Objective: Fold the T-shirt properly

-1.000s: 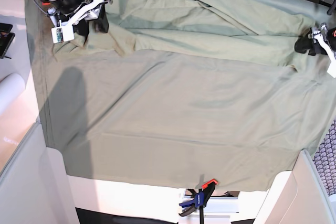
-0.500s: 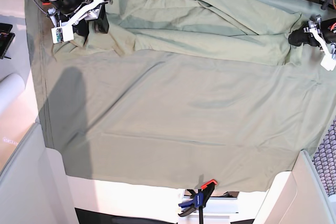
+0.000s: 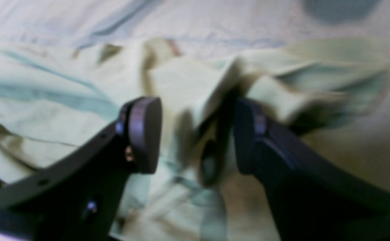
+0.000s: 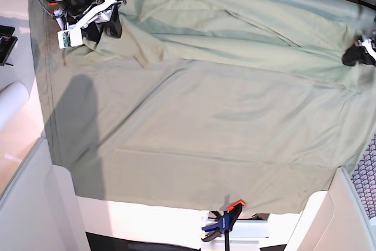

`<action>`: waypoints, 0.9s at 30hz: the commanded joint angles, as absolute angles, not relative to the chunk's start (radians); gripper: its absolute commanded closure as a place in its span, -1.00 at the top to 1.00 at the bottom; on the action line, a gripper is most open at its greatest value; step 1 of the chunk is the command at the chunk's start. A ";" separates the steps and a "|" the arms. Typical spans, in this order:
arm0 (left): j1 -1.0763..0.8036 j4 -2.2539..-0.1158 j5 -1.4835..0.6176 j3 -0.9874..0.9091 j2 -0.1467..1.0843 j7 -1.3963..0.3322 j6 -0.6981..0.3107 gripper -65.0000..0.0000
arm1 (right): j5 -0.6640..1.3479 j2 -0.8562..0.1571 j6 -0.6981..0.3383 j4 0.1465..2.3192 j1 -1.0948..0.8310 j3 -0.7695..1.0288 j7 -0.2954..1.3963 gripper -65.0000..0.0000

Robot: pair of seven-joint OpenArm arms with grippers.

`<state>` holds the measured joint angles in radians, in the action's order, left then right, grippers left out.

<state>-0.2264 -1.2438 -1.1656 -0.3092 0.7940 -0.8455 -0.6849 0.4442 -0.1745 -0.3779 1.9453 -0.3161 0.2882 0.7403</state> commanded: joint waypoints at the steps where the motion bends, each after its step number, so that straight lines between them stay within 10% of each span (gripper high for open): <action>1: -0.216 -1.257 -1.169 -0.322 0.827 -0.822 -0.698 -1.00 | 0.453 -0.182 -0.381 1.961 -0.306 0.295 0.706 0.04; 14: -0.176 -1.290 -0.969 -0.322 0.874 -0.727 -0.698 -1.00 | 0.456 -0.182 -0.382 1.962 -0.258 0.295 0.704 0.04; 27: -0.315 -1.898 -0.950 -0.126 0.801 -0.801 -0.698 -1.00 | 0.452 -0.182 -0.381 1.962 -0.250 0.295 0.697 0.04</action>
